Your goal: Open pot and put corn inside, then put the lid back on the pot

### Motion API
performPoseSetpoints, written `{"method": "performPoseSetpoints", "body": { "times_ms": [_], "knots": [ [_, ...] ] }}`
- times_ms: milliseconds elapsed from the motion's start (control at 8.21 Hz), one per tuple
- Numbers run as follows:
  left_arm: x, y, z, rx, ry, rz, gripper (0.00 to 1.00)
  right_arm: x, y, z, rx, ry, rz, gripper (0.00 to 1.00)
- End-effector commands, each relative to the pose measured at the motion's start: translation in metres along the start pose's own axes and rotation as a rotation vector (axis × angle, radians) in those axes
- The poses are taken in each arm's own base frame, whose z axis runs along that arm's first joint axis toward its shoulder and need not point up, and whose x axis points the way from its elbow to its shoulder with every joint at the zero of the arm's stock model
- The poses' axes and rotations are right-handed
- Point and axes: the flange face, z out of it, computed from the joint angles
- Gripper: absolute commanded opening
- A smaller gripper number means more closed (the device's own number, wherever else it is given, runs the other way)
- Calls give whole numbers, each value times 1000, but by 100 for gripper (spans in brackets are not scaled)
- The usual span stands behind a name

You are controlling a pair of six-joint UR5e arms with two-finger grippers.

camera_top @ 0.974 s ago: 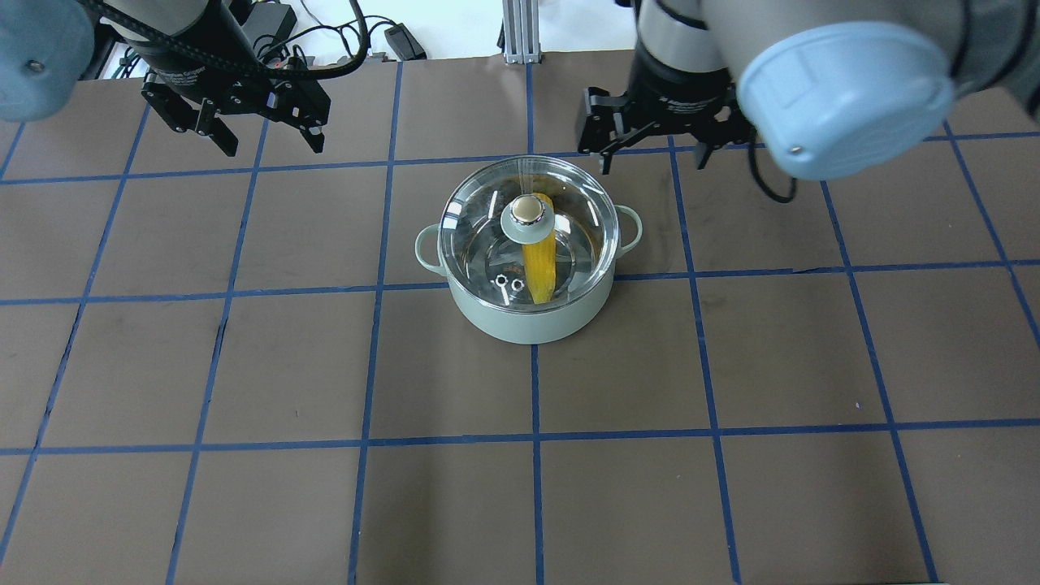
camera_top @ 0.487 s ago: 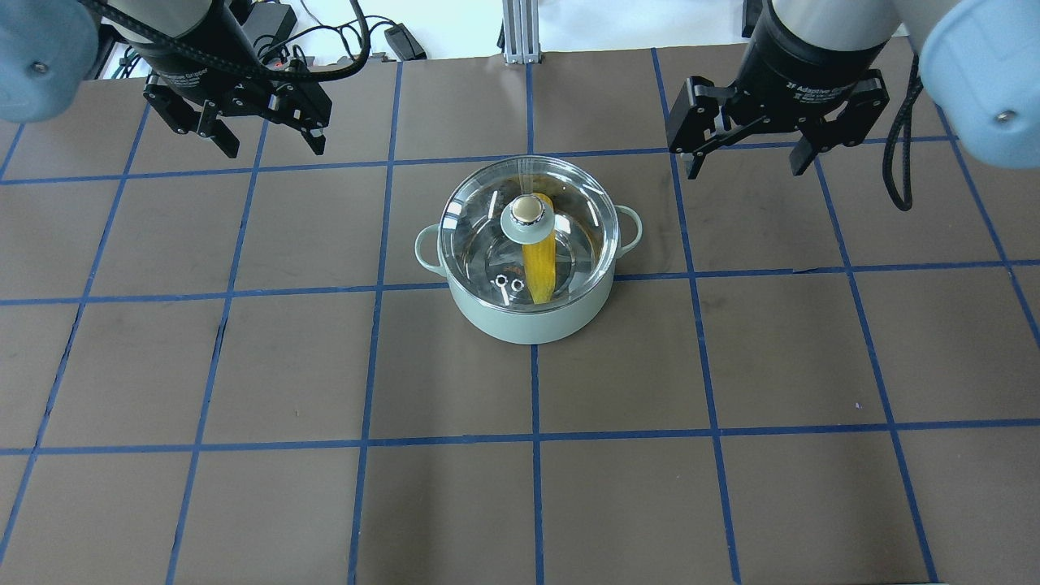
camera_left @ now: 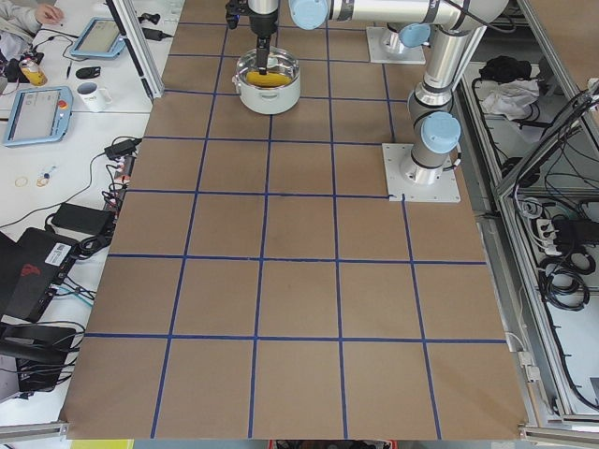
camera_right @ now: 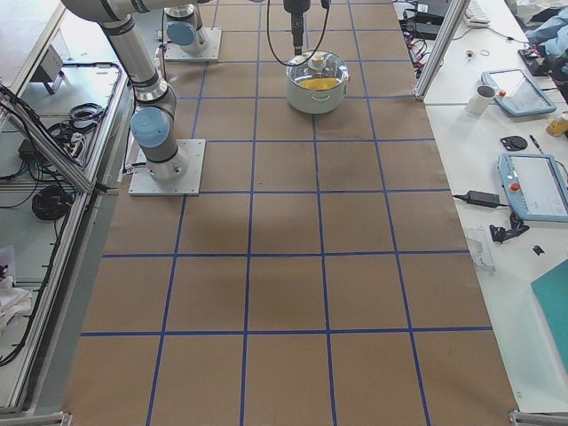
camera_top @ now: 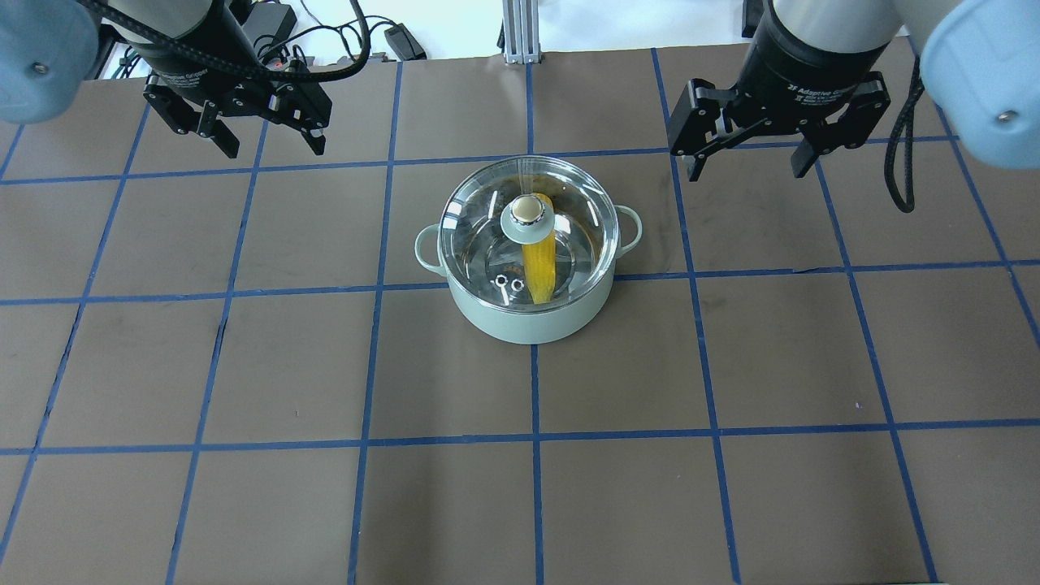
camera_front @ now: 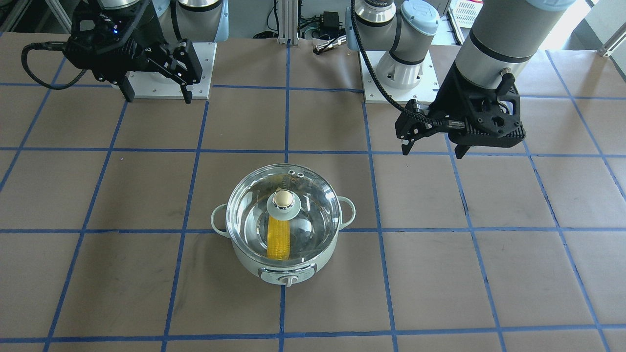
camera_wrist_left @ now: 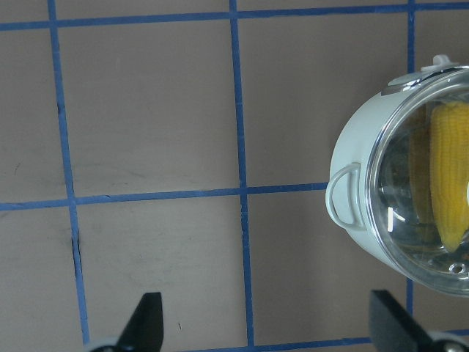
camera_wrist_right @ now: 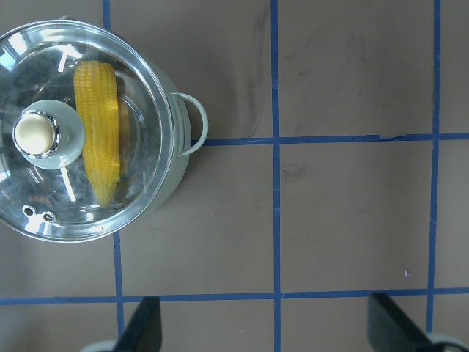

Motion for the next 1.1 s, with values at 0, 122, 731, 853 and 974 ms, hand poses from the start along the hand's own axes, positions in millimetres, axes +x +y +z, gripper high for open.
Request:
{"method": "performPoseSetpoints", "body": {
  "times_ms": [0,122,731,853,974],
  "knots": [
    [0,1,0,-2,1,1,100,0,0,0,-1,2,-1,100],
    [0,0,2,-5,0,1,100,0,0,0,-2,0,-1,100],
    [0,3,2,-15,-1,1,100,-1,1,6,-3,-3,1,100],
    [1,4,2,-25,-1,4,100,-1,1,5,-2,-3,1,100],
    [1,10,0,-46,2,3,100,-1,1,6,-3,-3,1,100]
  ]
}}
